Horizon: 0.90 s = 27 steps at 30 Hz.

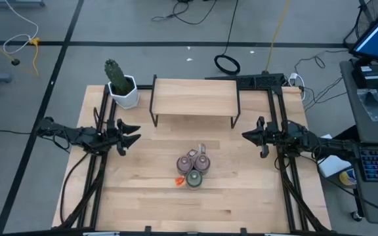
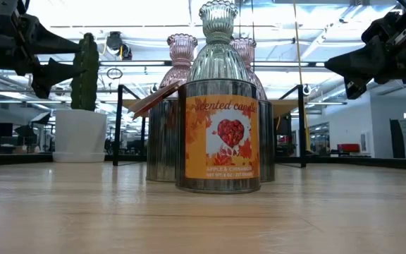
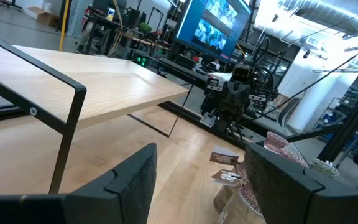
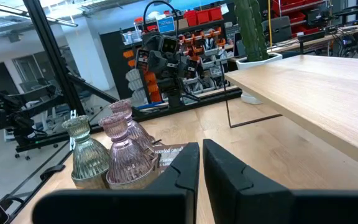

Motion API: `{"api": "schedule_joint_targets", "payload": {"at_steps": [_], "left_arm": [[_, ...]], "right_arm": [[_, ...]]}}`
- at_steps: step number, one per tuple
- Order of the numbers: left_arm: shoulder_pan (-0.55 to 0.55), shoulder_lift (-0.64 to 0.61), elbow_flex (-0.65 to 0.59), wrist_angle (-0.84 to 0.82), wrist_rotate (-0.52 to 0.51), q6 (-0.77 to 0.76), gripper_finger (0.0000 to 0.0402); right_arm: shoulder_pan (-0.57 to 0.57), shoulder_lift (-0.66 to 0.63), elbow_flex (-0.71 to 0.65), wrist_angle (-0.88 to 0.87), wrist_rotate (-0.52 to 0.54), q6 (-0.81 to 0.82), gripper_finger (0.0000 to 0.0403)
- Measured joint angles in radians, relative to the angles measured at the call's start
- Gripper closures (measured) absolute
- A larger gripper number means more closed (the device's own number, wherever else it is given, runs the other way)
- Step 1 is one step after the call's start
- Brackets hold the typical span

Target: Pick & Place candle stick holders

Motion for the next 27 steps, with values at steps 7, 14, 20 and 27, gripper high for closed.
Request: {"api": "schedule_joint_targets", "payload": {"at_steps": [7, 14, 20, 27], "left_arm": [[0.0, 0.0, 0.0, 0.0, 0.0, 0.0, 0.016], [0.0, 0.0, 0.0, 0.0, 0.0, 0.0, 0.016], [0.0, 0.0, 0.0, 0.0, 0.0, 0.0, 0.016], [0.0, 0.0, 0.0, 0.0, 0.0, 0.0, 0.016]], "right_arm": [[0.0, 0.0, 0.0, 0.0, 0.0, 0.0, 0.0387], [0.0, 0.0, 0.0, 0.0, 0.0, 0.0, 0.0387], [0.0, 0.0, 0.0, 0.0, 0.0, 0.0, 0.0387], [0.0, 0.0, 0.0, 0.048, -0.01, 0.043, 0.0387]]}}
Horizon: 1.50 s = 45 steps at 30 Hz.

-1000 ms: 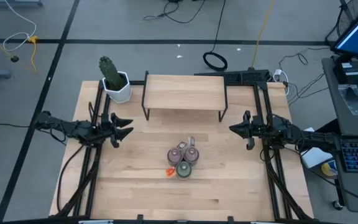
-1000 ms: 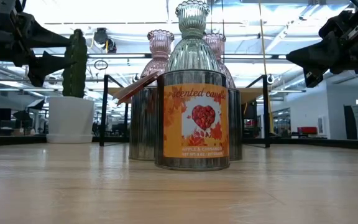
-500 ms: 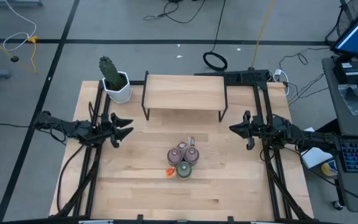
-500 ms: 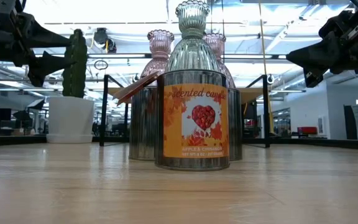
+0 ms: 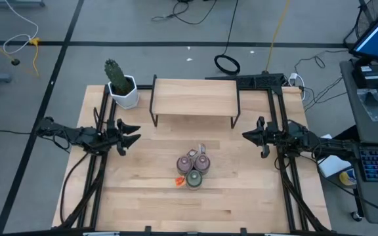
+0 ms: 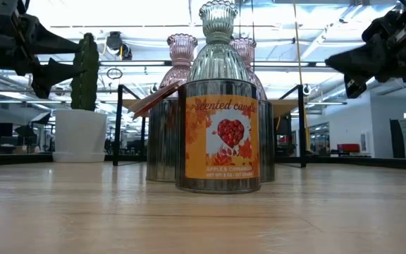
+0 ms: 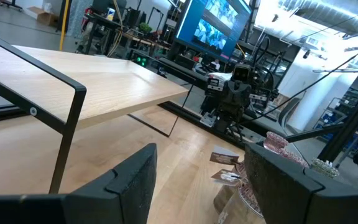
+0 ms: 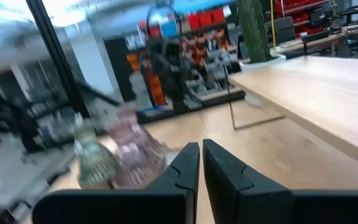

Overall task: Pick & Place candle stick holders
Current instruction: Put the right pink glass candle holder on the shelf

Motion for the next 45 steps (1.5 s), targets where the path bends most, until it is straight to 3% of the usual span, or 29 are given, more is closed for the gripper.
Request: {"api": "schedule_joint_targets", "payload": {"at_steps": [5, 11, 14, 20, 24, 32, 40, 45], "left_arm": [[0.0, 0.0, 0.0, 0.0, 0.0, 0.0, 0.016], [0.0, 0.0, 0.0, 0.0, -0.001, 0.005, 0.016], [0.0, 0.0, 0.0, 0.002, -0.015, 0.08, 0.016], [0.0, 0.0, 0.0, 0.003, -0.023, 0.16, 0.016], [0.0, 0.0, 0.0, 0.004, -0.023, 0.144, 0.016], [0.0, 0.0, 0.0, 0.005, -0.023, 0.144, 0.016], [0.0, 0.0, 0.0, 0.006, -0.023, 0.129, 0.016], [0.0, 0.0, 0.0, 0.006, -0.023, 0.113, 0.016]], "right_arm": [[0.0, 0.0, 0.0, 0.13, 0.015, 0.15, 0.0387], [0.0, 0.003, 0.0, 0.198, 0.19, 0.263, 0.0387], [0.0, 0.023, 0.0, 0.216, 0.268, 0.319, 0.0387], [0.0, 0.143, 0.012, 0.369, 0.271, 0.314, 0.0387], [0.0, 0.278, 0.086, 0.357, 0.264, 0.293, 0.0387], [0.0, 0.553, 0.354, 0.281, 0.03, 0.16, 0.0387], [0.001, 0.769, 0.654, -0.033, -0.224, 0.089, 0.0387], [0.036, 0.907, 0.818, -0.24, -0.306, 0.007, 0.0387]]}}
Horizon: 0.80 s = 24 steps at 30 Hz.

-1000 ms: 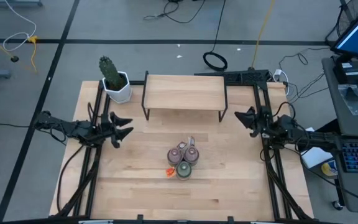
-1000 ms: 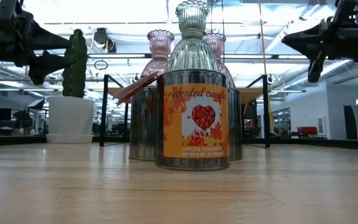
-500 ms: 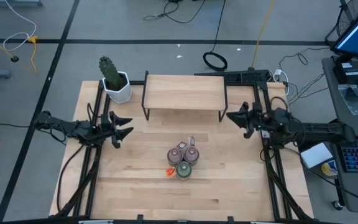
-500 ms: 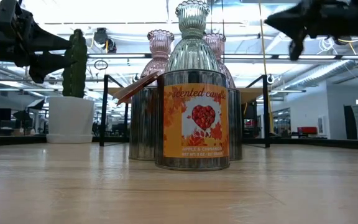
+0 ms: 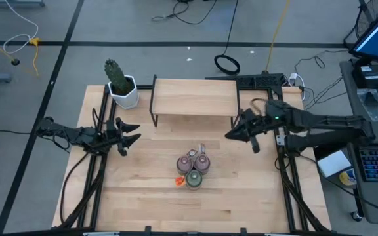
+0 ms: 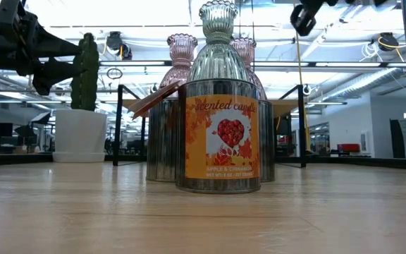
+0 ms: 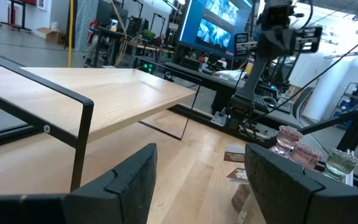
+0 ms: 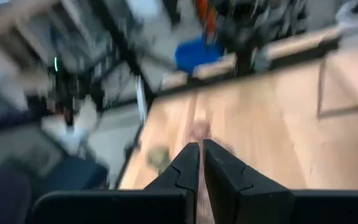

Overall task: Pick & Place candle stick holders
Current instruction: Put the right pink glass candle holder on the shelf

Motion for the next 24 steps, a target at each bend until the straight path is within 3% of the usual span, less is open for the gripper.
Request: {"api": "schedule_joint_targets", "payload": {"at_steps": [9, 13, 24], "left_arm": [[0.0, 0.0, 0.0, 0.0, 0.0, 0.0, 0.016], [0.0, 0.0, 0.0, 0.0, 0.0, 0.006, 0.016], [0.0, 0.0, 0.0, 0.0, 0.0, 0.011, 0.016]], "right_arm": [[0.104, 0.24, 0.269, -0.349, 0.006, -0.263, 0.0387], [0.124, 0.318, 0.348, -0.392, 0.106, -0.334, 0.0379], [0.113, 0.496, 0.524, -0.52, 0.13, -0.397, 0.0268]]}}
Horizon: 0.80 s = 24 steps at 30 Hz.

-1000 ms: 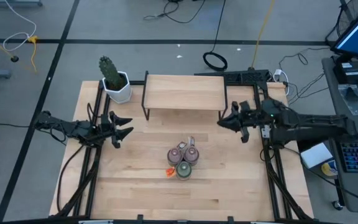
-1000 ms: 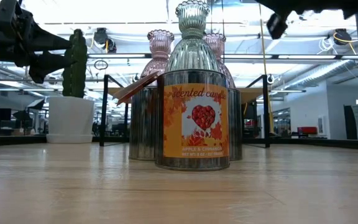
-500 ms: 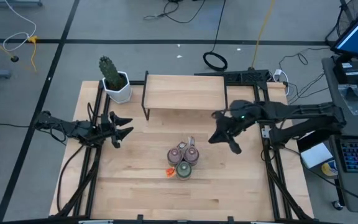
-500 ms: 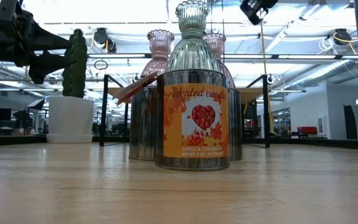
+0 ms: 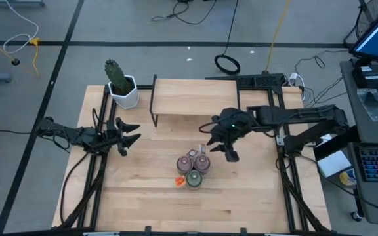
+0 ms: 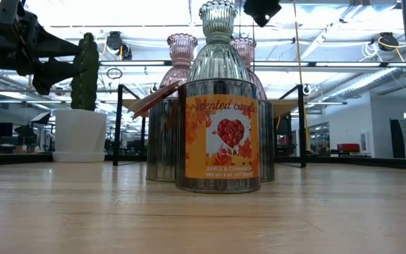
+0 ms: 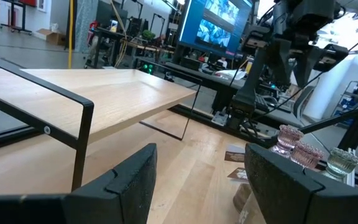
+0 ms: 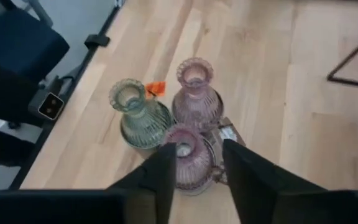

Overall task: Pick & Place candle stick holders
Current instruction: Put the right pink glass candle holder on the shelf

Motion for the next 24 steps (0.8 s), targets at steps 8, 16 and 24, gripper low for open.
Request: {"api": "schedule_joint_targets", "payload": {"at_steps": [8, 16, 24], "left_arm": [[0.0, 0.0, 0.0, 0.0, 0.0, 0.0, 0.016], [0.0, 0.0, 0.0, 0.0, 0.0, -0.005, 0.016], [0.0, 0.0, 0.0, 0.0, 0.0, -0.005, 0.016]], "right_arm": [[-0.013, 0.089, 0.084, -0.097, -0.001, 0.047, 0.0222], [-0.013, 0.196, 0.13, -0.145, 0.03, 0.06, 0.022], [0.003, 0.26, 0.147, -0.149, 0.026, 0.091, 0.022]]}}
